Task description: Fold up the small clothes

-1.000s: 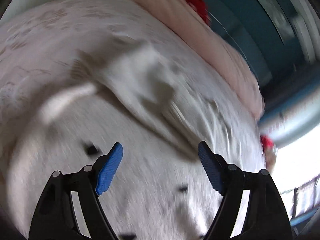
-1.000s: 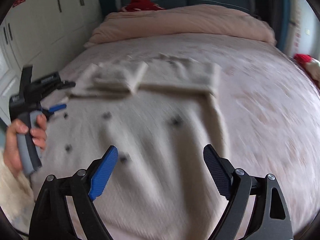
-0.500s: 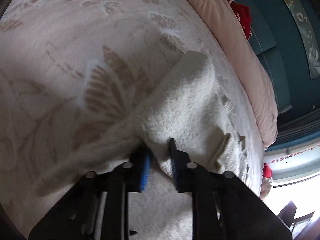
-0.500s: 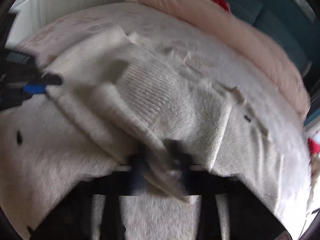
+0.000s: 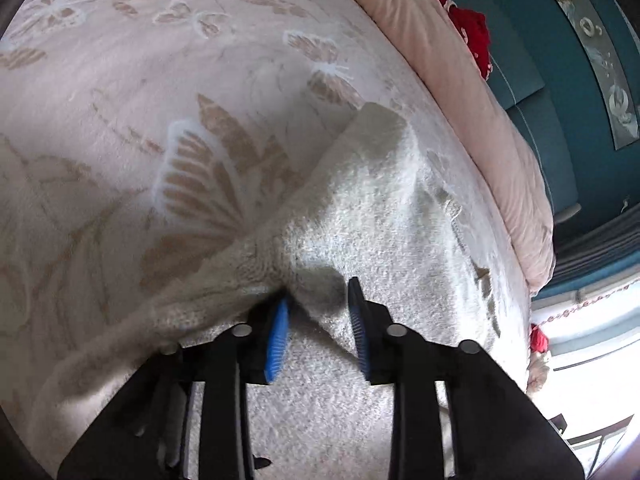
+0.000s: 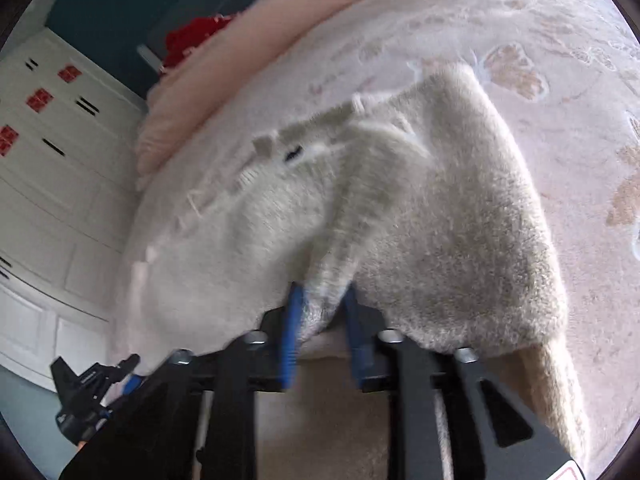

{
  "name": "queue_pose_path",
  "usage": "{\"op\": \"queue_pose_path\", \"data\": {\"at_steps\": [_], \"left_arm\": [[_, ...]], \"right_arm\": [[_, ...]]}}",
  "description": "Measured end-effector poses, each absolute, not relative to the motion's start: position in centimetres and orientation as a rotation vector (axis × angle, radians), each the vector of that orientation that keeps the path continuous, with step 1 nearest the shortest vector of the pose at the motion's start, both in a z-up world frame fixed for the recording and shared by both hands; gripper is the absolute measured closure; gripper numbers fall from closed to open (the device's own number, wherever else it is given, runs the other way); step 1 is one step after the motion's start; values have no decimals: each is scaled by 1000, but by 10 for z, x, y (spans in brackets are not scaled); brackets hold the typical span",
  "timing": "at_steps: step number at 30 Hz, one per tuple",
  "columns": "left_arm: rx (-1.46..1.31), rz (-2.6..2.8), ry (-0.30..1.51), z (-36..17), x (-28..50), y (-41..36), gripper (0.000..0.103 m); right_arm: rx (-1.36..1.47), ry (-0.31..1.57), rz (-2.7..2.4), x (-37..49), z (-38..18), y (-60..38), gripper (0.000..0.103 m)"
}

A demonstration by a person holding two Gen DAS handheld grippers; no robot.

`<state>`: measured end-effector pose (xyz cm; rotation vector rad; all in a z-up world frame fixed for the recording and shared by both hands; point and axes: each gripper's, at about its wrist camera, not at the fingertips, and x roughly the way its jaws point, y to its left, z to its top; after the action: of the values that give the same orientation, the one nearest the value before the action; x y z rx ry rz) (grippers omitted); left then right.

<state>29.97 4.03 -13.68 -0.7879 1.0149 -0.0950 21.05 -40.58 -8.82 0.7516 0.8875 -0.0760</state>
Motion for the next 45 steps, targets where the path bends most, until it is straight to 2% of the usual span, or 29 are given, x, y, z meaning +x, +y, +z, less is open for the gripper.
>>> {"op": "queue_pose_path", "data": {"at_steps": [1, 3, 5, 6, 7, 8, 9, 10, 13, 15, 16, 19, 23, 25, 27, 29, 30, 32, 35, 37, 39, 41, 45], "left_arm": [[-802, -93, 1014, -138, 299, 43, 72], [-845, -77, 1012, -138, 300, 46, 70], [-874, -56, 1013, -140, 301, 47, 70], [-870, -48, 1015, -140, 303, 47, 71], [-852, -41, 1017, -139, 305, 45, 73], [-823, -28, 1013, -136, 306, 43, 85], [-811, -30, 1005, -133, 307, 42, 92], [-804, -39, 987, -128, 307, 42, 95], [-751, -77, 857, -100, 300, 46, 96], [-728, -74, 861, -103, 302, 48, 96], [-729, -66, 891, -112, 305, 48, 95], [-700, -22, 993, -146, 314, 44, 96], [-649, -49, 960, -138, 307, 41, 96], [-653, -44, 976, -146, 311, 41, 95], [-632, -35, 978, -143, 312, 39, 94], [-611, -37, 989, -139, 312, 38, 93], [-608, -48, 995, -136, 311, 38, 92], [-592, -71, 999, -129, 304, 39, 87], [-542, -69, 1003, -110, 285, 38, 85], [-517, -62, 937, -88, 274, 36, 85], [-497, -82, 875, -68, 273, 25, 82], [-447, -115, 846, -57, 286, 3, 63], [-378, -127, 968, -91, 331, -31, 63]], "right_arm": [[751, 872, -80, 208, -85, -406, 50], [758, 841, -99, 207, -80, -408, 44], [790, 833, -113, 210, -81, -413, 44], [827, 823, -131, 214, -85, -420, 46], [850, 821, -146, 220, -88, -427, 66], [854, 850, -171, 226, -91, -431, 89], [850, 874, -178, 233, -91, -436, 95], [850, 840, -161, 234, -81, -437, 95], [766, 576, 1, 222, -9, -424, 96], [697, 505, 7, 208, 6, -424, 97], [680, 561, -32, 212, -9, -429, 97], [745, 896, -158, 229, -99, -450, 98], [765, 758, -105, 213, -75, -445, 98], [746, 829, -142, 221, -90, -443, 98], [773, 836, -136, 217, -96, -443, 98], [767, 843, -143, 215, -83, -439, 91], [730, 850, -175, 208, -73, -437, 83], [630, 824, -250, 193, -53, -426, 79], [552, 713, -301, 170, -24, -416, 79], [529, 707, -211, 174, -12, -396, 90], [467, 752, -77, 198, -5, -354, 95], [427, 784, 24, 228, -4, -321, 96], [364, 919, 132, 277, -33, -259, 97]]}}
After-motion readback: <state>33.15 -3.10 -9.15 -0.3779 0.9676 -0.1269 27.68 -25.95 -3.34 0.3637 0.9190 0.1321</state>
